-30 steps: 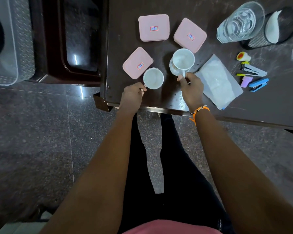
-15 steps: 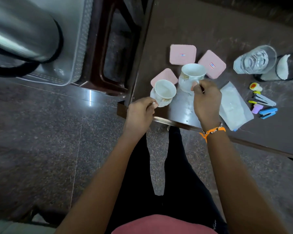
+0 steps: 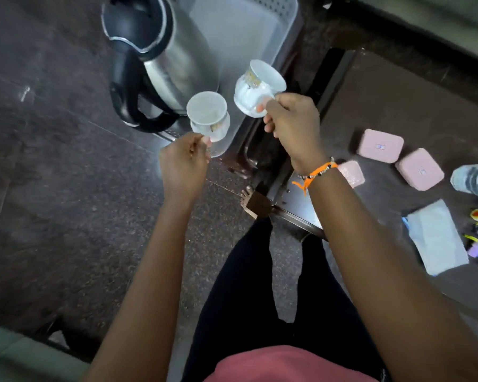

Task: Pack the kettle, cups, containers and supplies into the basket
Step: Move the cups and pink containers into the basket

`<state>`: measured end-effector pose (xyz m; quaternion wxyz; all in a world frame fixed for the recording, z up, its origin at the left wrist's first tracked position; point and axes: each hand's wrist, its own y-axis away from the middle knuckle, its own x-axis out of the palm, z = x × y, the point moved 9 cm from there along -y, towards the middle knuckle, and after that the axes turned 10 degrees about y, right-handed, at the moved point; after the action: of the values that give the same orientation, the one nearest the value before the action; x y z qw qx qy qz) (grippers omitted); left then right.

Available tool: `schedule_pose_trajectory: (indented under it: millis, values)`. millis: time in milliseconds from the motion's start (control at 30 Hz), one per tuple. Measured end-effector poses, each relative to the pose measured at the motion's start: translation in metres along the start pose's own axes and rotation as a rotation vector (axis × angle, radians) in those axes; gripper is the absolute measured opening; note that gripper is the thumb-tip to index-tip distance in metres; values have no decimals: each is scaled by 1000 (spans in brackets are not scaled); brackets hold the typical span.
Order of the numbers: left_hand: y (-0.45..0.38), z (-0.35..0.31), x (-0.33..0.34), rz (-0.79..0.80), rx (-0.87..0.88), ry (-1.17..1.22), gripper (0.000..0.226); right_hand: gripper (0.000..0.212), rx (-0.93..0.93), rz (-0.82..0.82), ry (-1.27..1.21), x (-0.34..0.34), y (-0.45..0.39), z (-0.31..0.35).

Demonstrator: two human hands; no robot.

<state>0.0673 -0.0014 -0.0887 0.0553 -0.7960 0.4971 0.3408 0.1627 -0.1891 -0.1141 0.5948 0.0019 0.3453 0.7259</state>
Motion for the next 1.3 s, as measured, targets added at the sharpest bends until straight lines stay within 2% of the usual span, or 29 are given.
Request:
schedule_pose_trajectory:
  millis: [100, 267, 367, 467, 567, 700, 767, 900, 1000, 1133, 1200, 1300]
  values:
    - [-27, 18, 4, 35, -56, -110, 22, 26, 4, -3, 84, 28, -26, 11]
    - [-51, 35, 32, 166, -71, -281, 20, 37, 12, -92, 417, 54, -58, 21]
    - [-57, 41, 41, 196, -87, -311, 21, 23, 58, -148, 545, 57, -66, 19]
    - [-60, 46, 41, 189, -97, -335, 22, 24, 60, -173, 631, 59, -69, 14]
    - [-65, 52, 39, 189, -106, -383, 23, 25, 25, -155, 749, 64, -71, 12]
    - [-68, 59, 42, 214, -101, -609, 26, 26, -81, -87, 907, 79, -72, 11]
    - [-68, 58, 45, 217, -122, -585, 27, 28, -119, -56, 949, 85, -71, 9]
    - [-60, 55, 45, 196, -192, -520, 27, 29, -121, -42, 911, 83, -73, 8]
    - [-47, 44, 39, 113, -203, -475, 24, 28, -142, 34, 923, 83, -69, 8]
    - [-29, 17, 42, 41, -175, -248, 21, 24, -229, -7, 743, 63, -48, 8]
    - [-18, -1, 56, 71, -119, -131, 15, 22, -254, -47, 627, 40, -34, -2]
    - [4, -20, 92, 199, -68, -11, 16, 21, -185, -124, 504, -4, -18, -38]
